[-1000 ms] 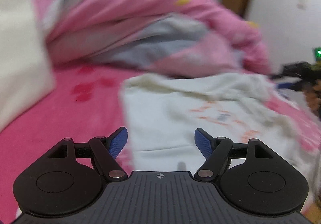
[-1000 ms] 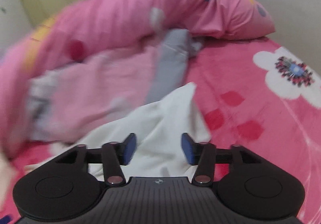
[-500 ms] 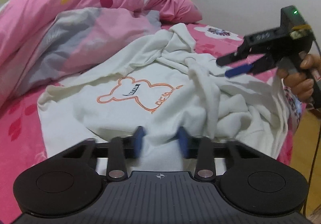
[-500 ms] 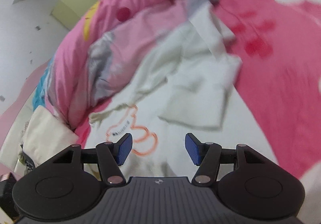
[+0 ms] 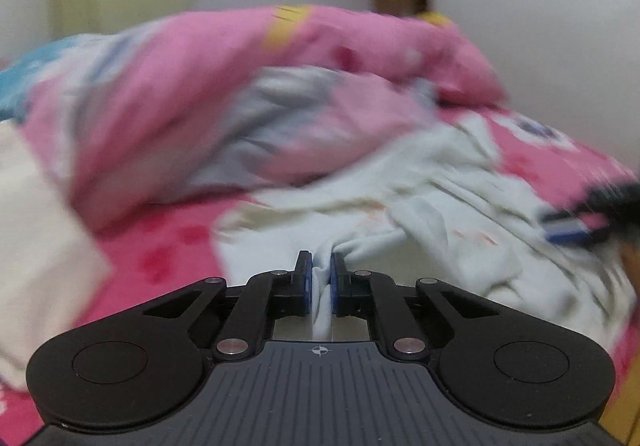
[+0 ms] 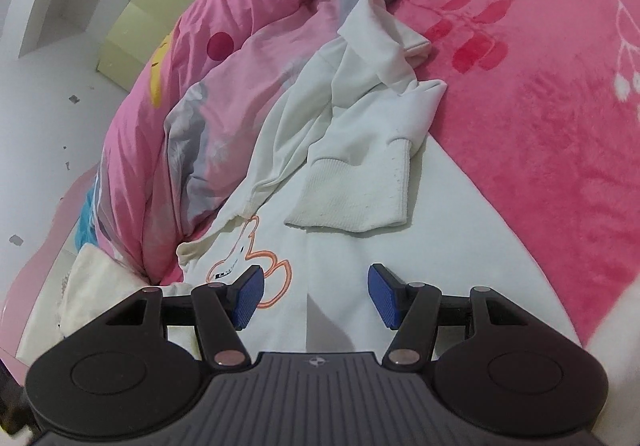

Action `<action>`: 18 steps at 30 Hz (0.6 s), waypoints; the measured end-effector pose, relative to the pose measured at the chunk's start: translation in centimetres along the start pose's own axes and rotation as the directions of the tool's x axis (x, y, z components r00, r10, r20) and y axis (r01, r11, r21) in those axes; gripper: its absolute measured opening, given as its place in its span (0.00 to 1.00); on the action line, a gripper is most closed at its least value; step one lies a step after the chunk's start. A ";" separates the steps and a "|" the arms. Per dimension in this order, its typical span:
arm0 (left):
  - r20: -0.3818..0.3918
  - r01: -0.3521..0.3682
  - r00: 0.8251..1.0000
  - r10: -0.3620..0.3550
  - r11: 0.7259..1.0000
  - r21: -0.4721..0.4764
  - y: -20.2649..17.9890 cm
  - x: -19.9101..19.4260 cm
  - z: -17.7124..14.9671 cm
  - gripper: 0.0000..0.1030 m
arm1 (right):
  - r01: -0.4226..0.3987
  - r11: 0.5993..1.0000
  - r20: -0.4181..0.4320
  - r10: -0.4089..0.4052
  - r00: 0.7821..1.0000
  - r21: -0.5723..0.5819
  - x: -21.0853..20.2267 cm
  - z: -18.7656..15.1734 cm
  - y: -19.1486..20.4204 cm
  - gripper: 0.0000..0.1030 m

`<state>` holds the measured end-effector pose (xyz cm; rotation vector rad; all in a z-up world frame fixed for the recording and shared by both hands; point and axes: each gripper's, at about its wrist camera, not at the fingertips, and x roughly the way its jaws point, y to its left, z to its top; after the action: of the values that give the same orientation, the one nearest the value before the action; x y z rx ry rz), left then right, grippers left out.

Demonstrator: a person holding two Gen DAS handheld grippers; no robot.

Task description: Fold clothes

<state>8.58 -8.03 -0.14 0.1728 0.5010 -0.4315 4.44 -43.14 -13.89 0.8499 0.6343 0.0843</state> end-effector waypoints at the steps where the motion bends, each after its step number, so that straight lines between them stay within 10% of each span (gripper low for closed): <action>1: 0.005 -0.036 0.999 0.037 0.999 -0.034 1.1 0.0 0.4 0.07 | -0.003 1.000 0.004 0.003 1.000 0.000 0.0 -0.1 -0.1 0.59; 7: 0.034 -0.288 0.953 0.300 0.937 -0.198 6.7 0.7 2.0 0.07 | -0.019 1.000 0.022 0.019 1.000 -0.004 -0.1 -0.3 -0.3 0.58; 14: 0.065 -0.546 0.811 0.581 0.793 -0.272 12.1 2.6 3.8 0.07 | -0.024 1.000 0.036 0.024 0.999 -0.017 -0.2 -0.5 -0.3 0.58; 18: -0.067 -0.524 0.851 0.521 0.835 -0.168 12.9 6.2 3.9 0.14 | -0.027 1.000 0.041 0.027 0.999 -0.016 -0.2 -0.6 -0.4 0.58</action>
<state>20.78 0.30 0.84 0.1310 0.4860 0.1564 3.86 -43.06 -14.35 0.8436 0.5827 0.0957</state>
